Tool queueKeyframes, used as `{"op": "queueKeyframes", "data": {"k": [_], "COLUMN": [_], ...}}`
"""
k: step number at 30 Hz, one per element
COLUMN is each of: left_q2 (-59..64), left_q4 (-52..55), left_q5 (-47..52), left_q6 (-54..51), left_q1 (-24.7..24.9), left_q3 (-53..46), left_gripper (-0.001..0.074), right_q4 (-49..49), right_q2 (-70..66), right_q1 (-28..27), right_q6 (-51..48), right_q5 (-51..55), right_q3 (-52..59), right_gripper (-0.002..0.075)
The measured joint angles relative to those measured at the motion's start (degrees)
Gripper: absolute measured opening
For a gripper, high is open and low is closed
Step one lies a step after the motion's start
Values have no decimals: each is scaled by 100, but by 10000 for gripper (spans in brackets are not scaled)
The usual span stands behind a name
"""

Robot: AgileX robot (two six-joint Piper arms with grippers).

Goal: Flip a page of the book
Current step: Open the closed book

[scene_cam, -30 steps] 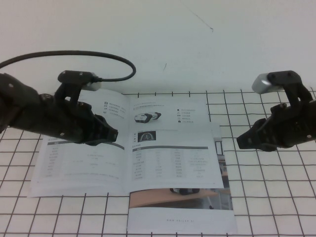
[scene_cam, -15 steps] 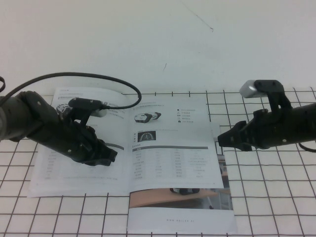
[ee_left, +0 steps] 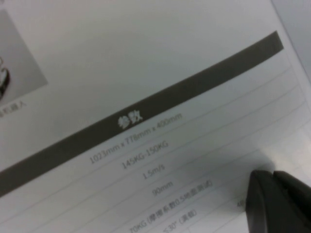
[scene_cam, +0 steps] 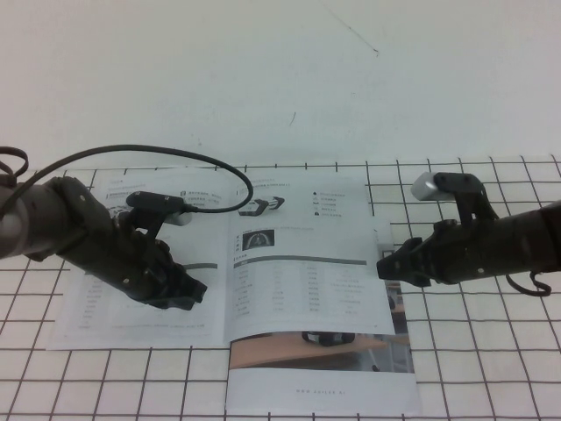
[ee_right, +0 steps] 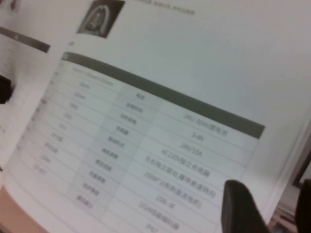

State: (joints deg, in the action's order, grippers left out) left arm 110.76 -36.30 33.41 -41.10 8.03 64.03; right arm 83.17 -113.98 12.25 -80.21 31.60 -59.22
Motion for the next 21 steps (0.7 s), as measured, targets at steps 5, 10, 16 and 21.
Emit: {"op": "queueKeyframes", "data": {"k": [5,10,16,21], "left_q2": [47,49,49,49], "left_q4": [0,0,0,0], "left_q5": [13,28,28,28], "left_q6": [24,51,51,51], "left_q1": [0,0,0,0], "left_q3": [35,55,55,55], "left_gripper": [-3,-3,-3,-3], "right_q4": [37,152,190,414], "right_q2": [-207,-297,-404,-480], "right_q1": [0,0,0,0], "right_q6": [-7,-17,-52,-152], "right_q5": [0,21,35,151], "right_q3": [-127,-191,-191,-200], "right_gripper": [258,258,258,258]}}
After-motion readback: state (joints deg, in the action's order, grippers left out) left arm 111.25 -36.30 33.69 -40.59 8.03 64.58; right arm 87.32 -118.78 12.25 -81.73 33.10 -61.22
